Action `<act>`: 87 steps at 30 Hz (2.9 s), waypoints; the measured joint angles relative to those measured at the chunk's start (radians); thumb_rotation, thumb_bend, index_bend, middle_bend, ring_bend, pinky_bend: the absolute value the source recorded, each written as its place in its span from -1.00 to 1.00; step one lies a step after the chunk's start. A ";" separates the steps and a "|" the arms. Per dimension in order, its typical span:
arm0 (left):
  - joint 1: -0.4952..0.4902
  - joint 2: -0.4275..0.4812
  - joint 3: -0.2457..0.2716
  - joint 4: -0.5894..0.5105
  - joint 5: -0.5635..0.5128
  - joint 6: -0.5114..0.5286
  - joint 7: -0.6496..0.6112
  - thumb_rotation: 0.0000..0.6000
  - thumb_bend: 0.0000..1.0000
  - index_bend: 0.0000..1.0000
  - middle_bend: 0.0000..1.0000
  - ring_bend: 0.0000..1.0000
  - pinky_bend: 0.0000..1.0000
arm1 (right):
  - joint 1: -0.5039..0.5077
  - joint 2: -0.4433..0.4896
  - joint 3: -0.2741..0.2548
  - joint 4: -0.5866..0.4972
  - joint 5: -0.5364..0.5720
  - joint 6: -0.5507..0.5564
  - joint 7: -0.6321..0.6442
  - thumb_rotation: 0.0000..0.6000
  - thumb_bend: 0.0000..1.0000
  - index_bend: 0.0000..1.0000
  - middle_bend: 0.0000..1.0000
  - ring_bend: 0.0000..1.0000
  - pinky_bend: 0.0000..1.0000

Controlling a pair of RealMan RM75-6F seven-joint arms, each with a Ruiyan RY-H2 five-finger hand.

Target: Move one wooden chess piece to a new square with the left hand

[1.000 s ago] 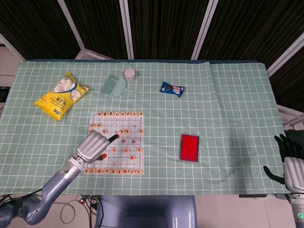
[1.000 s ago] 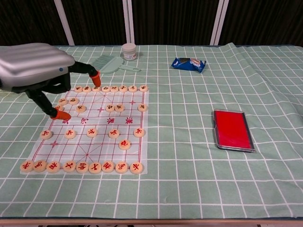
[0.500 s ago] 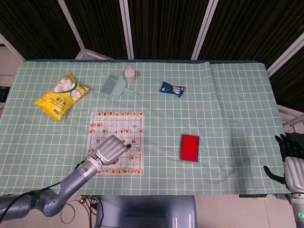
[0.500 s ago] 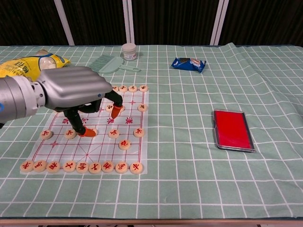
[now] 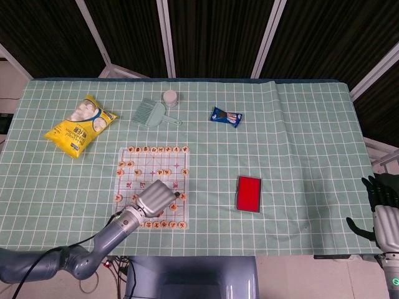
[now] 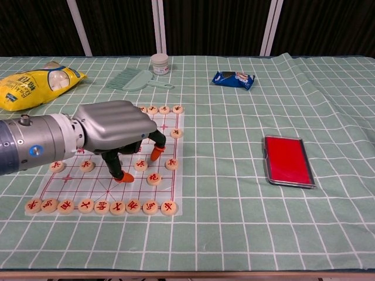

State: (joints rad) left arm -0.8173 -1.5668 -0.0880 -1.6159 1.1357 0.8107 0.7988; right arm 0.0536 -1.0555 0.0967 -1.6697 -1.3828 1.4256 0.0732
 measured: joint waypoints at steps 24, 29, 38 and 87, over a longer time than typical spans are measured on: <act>-0.071 -0.062 0.045 0.039 -0.133 0.022 0.023 1.00 -0.58 -0.10 1.00 0.93 0.90 | 0.000 0.007 -0.001 -0.004 0.002 -0.005 0.017 1.00 -0.39 -1.00 -1.00 -1.00 -1.00; -0.078 -0.071 0.051 0.047 -0.137 0.030 0.015 1.00 -0.57 -0.12 1.00 0.93 0.90 | 0.000 0.007 -0.001 -0.005 0.001 -0.006 0.020 1.00 -0.39 -1.00 -1.00 -1.00 -1.00; -0.090 -0.083 0.064 0.059 -0.141 0.039 0.004 1.00 -0.53 -0.10 1.00 0.93 0.90 | 0.000 0.009 -0.001 -0.005 0.003 -0.007 0.024 1.00 -0.40 -1.00 -1.00 -1.00 -1.00; 0.005 0.055 0.139 -0.015 -0.007 0.160 -0.138 1.00 -0.41 0.01 1.00 0.93 0.90 | -0.003 0.008 -0.005 -0.009 -0.002 -0.003 0.015 1.00 -0.39 -1.00 -1.00 -1.00 -1.00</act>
State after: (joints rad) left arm -0.8125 -1.5122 0.0512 -1.6310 1.1290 0.9706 0.6606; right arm 0.0511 -1.0473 0.0922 -1.6788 -1.3844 1.4222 0.0886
